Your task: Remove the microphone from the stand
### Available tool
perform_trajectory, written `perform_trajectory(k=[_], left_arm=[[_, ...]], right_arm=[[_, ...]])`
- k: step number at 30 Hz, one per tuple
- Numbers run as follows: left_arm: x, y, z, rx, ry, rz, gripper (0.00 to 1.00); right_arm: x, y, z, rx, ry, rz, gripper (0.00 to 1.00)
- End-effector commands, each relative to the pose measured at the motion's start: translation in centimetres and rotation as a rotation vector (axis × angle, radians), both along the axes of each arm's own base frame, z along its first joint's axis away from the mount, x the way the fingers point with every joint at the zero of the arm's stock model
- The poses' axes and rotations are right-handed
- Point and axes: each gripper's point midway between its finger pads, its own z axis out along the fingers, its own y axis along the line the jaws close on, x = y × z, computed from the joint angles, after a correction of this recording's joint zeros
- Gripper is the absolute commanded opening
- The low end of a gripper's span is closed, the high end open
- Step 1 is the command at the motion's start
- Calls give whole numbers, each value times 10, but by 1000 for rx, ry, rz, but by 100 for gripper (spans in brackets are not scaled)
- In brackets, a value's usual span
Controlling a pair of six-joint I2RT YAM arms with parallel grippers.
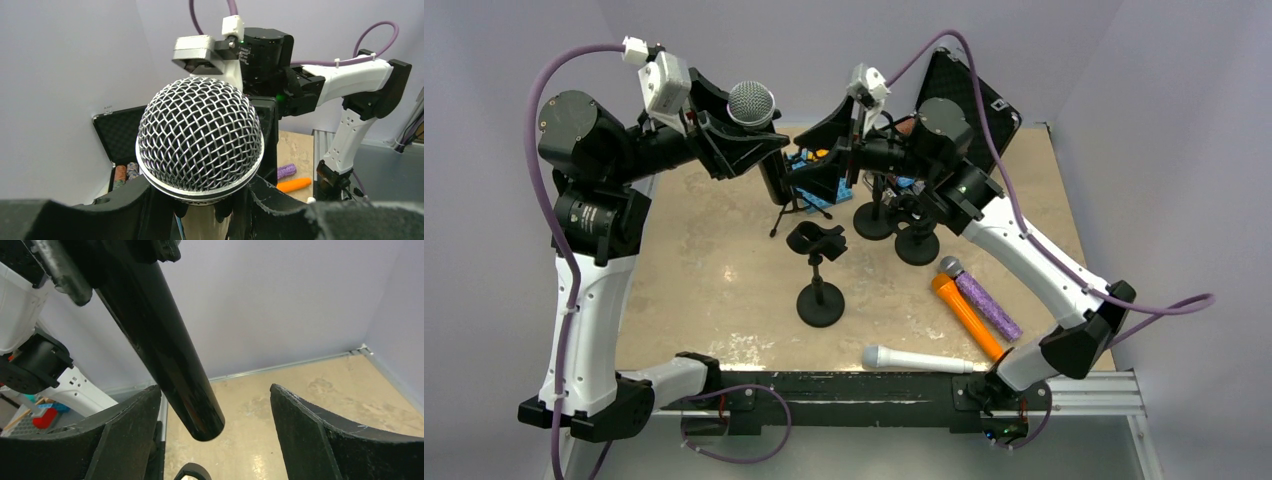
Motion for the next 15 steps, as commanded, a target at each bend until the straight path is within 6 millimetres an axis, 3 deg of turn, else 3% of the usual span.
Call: perform_trajectory(k=[1,7,10,13,15], left_arm=[[-12,-4,1,-13,9,-63,0],[-13,-5,-8,-10,34,-78,0],[-13,-5,-10,-12,43,-80,0],[-13,-5,-10,-13,45,-76,0],[-13,-5,-10,-12,47,-75,0]], right_arm=[[-30,8,39,87,-81,105,84],[-56,22,45,126,-110,259,82],[-59,28,50,149,-100,287,80],[-55,30,55,160,-100,276,71],[-51,32,54,151,-102,258,60]])
